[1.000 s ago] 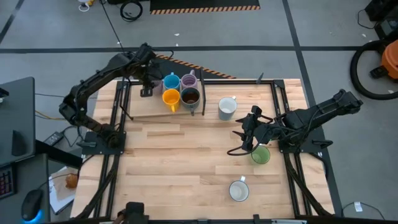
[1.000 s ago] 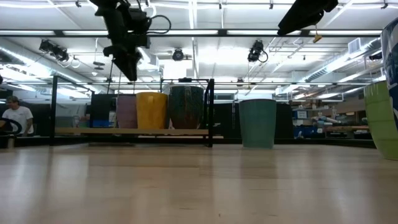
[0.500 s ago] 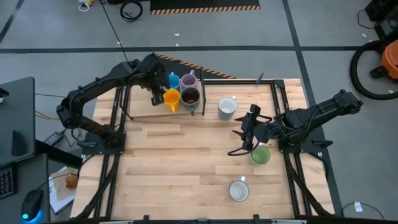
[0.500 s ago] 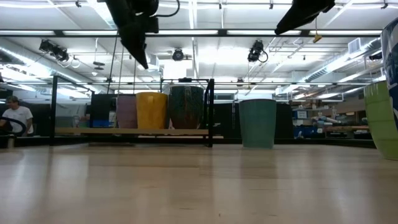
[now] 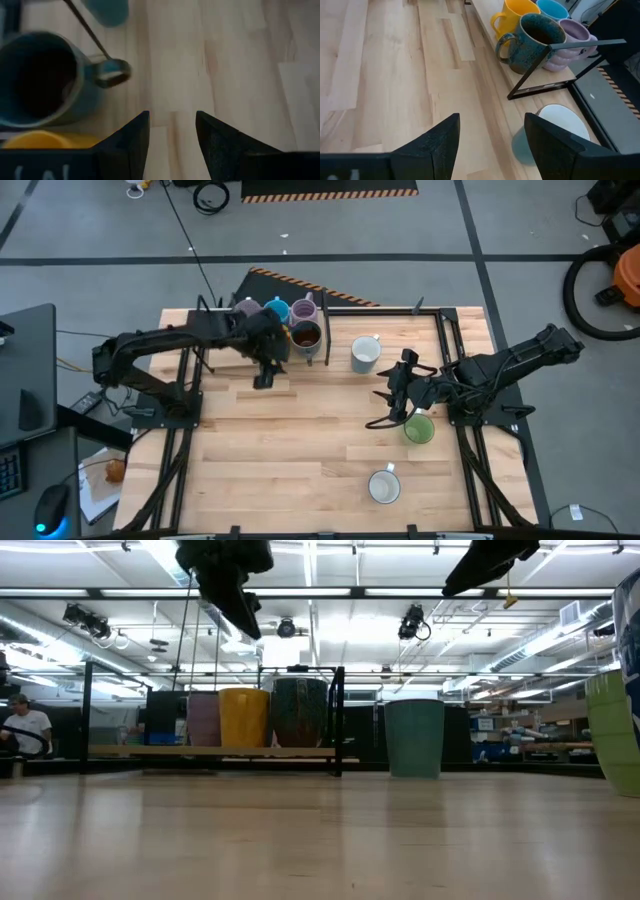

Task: Place coffee mugs
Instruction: Put the blue and white mug on the shelf

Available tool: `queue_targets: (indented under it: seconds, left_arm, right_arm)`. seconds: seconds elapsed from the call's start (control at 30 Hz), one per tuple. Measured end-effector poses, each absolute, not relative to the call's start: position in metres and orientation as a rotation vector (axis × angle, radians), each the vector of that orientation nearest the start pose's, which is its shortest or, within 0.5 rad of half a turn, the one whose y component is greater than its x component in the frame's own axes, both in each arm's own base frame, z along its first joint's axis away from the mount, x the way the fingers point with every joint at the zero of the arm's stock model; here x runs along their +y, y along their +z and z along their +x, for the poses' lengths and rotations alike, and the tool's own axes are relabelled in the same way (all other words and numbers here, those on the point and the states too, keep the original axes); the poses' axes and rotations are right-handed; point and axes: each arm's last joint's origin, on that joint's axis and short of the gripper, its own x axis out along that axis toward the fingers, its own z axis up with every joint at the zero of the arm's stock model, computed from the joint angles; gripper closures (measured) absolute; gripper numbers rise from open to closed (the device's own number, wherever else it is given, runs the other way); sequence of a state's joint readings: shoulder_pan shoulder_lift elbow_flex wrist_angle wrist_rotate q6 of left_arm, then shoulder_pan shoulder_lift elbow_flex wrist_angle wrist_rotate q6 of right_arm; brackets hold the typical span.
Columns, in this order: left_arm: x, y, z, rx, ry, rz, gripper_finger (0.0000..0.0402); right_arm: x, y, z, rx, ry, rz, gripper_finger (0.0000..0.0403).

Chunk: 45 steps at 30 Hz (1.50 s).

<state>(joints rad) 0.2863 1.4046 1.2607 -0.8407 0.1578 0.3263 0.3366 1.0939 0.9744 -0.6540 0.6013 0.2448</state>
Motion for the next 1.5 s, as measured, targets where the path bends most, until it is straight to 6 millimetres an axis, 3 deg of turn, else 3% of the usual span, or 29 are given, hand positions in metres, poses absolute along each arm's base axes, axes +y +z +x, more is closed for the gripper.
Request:
queue_targets:
  seconds: [0.4,0.67,1.07,1.33,1.5]
  left_arm:
    - [0.029,0.258,0.278,0.970,-0.067,0.048,0.0235]
    - [0.001,0.234,0.274,0.913,-0.045,0.085,0.0235]
    - [-0.015,0.243,0.236,0.567,0.106,0.112,0.0235]
    - [-0.011,0.261,0.230,0.168,0.270,0.100,0.0235]
    - [-0.003,0.262,0.231,0.148,0.349,0.096,0.0235]
  right_arm:
    - [0.057,0.304,0.209,0.650,-0.313,-0.059,0.0174]
    - [0.062,0.295,0.220,0.689,-0.278,-0.053,0.0174]
    - [0.056,0.283,0.234,0.731,-0.320,-0.054,0.0174]
    - [0.031,0.281,0.250,0.775,-0.379,0.011,0.0174]
    - [0.007,0.286,0.253,0.849,-0.477,0.031,0.0174]
